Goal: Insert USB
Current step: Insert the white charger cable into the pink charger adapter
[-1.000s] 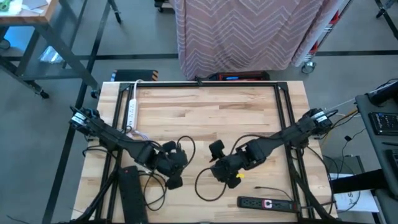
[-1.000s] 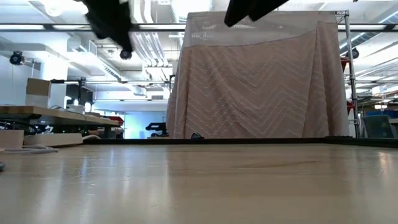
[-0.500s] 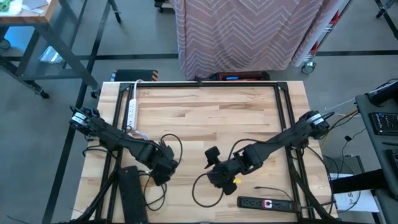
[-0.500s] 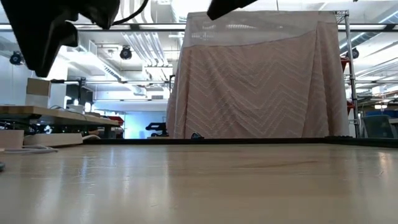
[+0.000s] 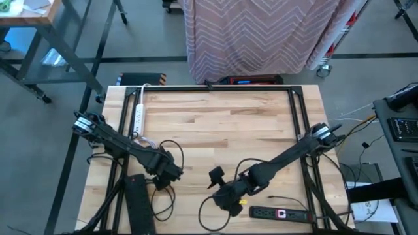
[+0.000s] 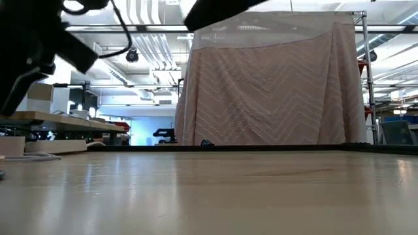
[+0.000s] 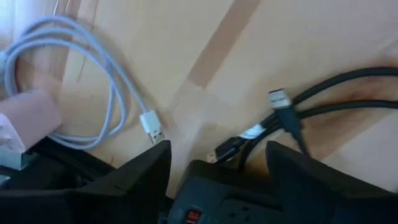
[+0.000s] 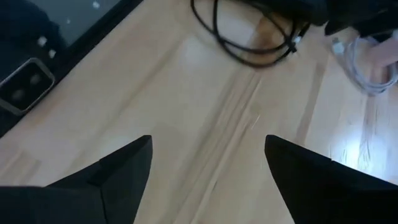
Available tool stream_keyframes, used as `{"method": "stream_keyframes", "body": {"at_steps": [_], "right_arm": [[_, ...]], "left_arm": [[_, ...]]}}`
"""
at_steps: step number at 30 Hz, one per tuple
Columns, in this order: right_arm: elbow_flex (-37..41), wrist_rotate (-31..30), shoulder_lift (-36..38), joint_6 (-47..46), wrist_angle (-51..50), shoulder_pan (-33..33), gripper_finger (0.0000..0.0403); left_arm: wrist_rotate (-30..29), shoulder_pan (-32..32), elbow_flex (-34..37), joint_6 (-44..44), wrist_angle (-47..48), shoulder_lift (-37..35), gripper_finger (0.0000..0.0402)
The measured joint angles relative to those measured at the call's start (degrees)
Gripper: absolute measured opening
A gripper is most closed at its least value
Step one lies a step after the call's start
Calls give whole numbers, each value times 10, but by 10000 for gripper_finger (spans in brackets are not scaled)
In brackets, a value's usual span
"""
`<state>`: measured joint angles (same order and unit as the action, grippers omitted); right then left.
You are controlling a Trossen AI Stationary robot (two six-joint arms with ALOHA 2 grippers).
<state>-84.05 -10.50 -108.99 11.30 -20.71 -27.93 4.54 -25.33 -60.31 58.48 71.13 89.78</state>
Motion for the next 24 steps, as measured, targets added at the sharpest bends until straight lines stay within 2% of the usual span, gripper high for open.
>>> {"method": "stream_keyframes", "body": {"at_steps": [6,12,17,24], "right_arm": [[0,0,-7,22,39,11,305],[0,2,-8,27,40,16,288],[0,2,-10,28,55,16,276],[0,1,-10,28,65,13,288]], "left_arm": [[6,4,31,-7,-2,-10,268],[16,38,90,15,-1,-54,258],[11,110,117,20,-2,-96,240],[9,246,103,-103,18,-104,218]]}}
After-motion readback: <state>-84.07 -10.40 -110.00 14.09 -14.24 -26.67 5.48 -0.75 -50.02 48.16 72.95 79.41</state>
